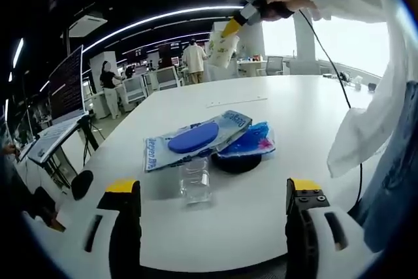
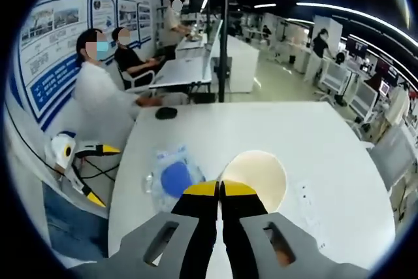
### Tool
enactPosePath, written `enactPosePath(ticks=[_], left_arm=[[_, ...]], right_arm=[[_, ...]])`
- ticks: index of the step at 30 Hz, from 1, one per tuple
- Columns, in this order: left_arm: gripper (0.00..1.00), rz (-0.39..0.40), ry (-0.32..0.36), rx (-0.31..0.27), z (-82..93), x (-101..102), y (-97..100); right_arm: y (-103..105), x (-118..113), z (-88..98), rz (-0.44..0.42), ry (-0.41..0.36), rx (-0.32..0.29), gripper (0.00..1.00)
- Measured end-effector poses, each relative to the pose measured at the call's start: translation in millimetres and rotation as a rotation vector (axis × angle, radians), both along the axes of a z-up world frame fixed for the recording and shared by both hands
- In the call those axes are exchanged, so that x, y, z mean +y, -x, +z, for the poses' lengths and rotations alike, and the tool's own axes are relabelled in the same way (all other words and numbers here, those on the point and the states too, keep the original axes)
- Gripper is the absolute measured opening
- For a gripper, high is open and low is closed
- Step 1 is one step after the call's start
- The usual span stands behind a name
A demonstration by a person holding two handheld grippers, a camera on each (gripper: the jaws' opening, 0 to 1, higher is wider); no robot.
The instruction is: Arrange the tabletop items into an orderly group along one side of the table until the central work area is clear of visible clutter.
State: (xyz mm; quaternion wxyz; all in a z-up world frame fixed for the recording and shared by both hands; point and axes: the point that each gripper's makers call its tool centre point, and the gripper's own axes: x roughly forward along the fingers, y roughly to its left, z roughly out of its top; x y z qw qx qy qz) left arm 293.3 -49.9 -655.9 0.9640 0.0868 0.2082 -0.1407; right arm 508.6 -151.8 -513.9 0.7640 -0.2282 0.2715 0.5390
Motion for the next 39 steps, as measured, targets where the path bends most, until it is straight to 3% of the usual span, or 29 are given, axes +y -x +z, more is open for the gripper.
enactPosePath(ticks=[7,13,19,27,34,39], left_arm=[[0.89,0.007,-0.009,0.013,-2.1,2,1.3],[0.88,0.007,-0.015,0.03,-5.7,2,2.6],[0.85,0.005,-0.029,0.031,-7.2,2,2.8],[0.82,0.023,-0.054,0.06,-13.9,7,3.9],[0.76,0.023,-0.072,0.089,-20.2,9,6.1],[0.77,0.04,-0.092,0.092,-21.3,14,5.9]], right_arm=[[-18,4,-37.2,0.033,0.103,0.009,0.0],[-32,6,-66.0,0.04,0.146,0.024,0.0],[-46,8,-93.4,0.016,0.159,0.077,0.0],[-50,12,-129.5,0.045,0.205,0.075,0.0],[-58,14,-151.6,0.049,0.223,0.096,0.0],[-60,11,-165.4,0.035,0.233,0.117,0.0]])
